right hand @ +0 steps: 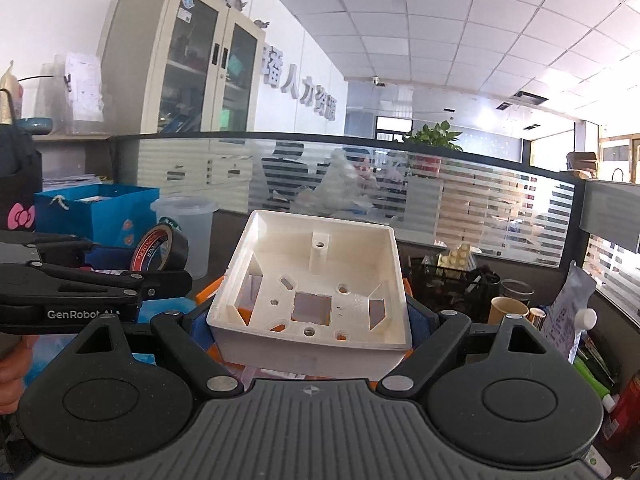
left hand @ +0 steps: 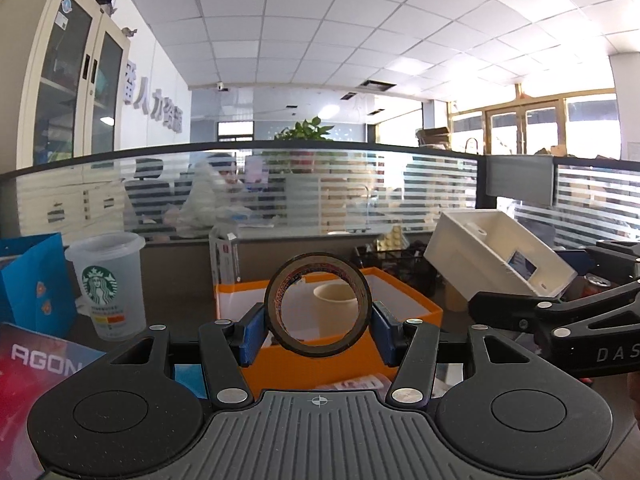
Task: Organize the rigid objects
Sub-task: 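Lift the tape roll and white box toward the orange box with both grippers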
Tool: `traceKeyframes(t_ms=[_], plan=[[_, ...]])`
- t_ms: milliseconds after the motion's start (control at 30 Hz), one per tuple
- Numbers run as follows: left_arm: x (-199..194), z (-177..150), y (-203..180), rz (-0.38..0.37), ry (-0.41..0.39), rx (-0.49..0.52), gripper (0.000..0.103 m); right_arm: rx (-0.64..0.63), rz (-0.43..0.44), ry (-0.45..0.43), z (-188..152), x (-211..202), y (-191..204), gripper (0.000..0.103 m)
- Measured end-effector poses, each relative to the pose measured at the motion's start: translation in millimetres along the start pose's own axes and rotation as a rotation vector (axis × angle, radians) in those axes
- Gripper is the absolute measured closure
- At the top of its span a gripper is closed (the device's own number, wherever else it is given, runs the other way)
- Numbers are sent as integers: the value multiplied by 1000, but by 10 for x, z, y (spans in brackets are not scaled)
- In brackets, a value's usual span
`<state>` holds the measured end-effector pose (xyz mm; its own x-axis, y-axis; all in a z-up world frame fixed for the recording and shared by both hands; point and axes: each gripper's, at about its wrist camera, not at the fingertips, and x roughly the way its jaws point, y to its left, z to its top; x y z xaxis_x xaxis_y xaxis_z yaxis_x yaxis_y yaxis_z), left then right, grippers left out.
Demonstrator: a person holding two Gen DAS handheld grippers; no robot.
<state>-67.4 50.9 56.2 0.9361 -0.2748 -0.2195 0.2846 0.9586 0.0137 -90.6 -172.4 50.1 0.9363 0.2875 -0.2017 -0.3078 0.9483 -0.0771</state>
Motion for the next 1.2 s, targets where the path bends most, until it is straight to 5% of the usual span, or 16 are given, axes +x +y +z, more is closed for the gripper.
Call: traceKeyframes(t_ms=[567,1200], plan=[[624,287,0,16,3,-8,50,21,-35,-5,242,475,-304,17],[1360,181,53,36,122,-27,50,51,-30,105,182,1284,-508,20]])
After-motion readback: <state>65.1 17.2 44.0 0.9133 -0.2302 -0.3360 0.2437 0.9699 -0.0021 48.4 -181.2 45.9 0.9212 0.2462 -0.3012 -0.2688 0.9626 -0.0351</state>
